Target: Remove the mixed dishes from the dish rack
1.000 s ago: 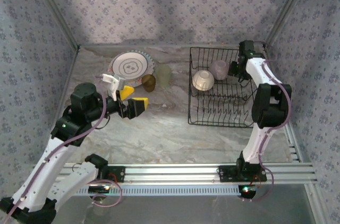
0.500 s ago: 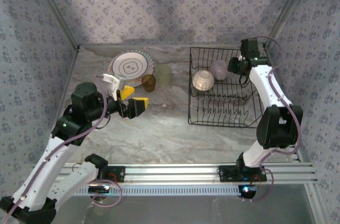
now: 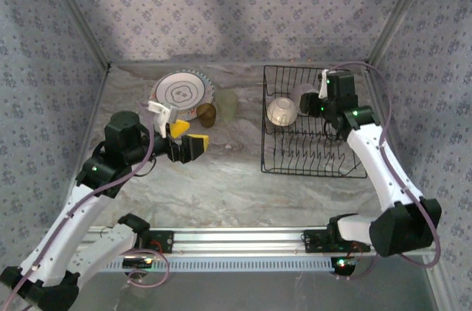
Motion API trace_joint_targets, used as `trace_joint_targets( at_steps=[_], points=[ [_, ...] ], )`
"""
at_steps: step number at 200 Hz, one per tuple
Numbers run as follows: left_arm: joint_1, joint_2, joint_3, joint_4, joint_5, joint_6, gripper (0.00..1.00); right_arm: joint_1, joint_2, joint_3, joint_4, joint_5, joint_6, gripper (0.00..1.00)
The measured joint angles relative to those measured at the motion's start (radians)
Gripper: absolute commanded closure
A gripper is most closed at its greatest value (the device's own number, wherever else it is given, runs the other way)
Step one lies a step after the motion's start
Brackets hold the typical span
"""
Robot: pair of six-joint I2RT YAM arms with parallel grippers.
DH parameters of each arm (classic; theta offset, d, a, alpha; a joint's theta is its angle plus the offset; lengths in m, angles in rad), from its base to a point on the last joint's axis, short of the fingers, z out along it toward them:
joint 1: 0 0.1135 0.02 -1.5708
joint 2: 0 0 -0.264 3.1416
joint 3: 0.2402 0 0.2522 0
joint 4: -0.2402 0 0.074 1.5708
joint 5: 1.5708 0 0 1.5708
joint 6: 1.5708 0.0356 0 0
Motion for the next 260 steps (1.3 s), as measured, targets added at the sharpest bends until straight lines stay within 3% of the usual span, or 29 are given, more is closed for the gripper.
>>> trace_joint_targets(
  at_steps=[67, 126, 210, 260],
  points=[
    [0.0, 0.033, -0.058, 0.084, 0.006, -0.089, 0.01, 0.042, -0.104, -0.128, 0.159, -0.193, 0.021, 0.53],
    [0.0, 0.039, -0.144, 0.204, 0.015, -0.233, 0.01, 0.042, -0.2, -0.315, 0.458, -0.412, 0.136, 0.53],
    [0.0, 0.165, -0.165, 0.464, 0.128, -0.366, 0.01, 0.041, -0.159, -0.508, 0.943, -0.689, 0.403, 0.53],
    [0.0, 0.297, -0.084, 0.494, 0.237, -0.373, 0.01, 0.033, -0.063, -0.582, 1.29, -0.808, 0.605, 0.53]
  ],
)
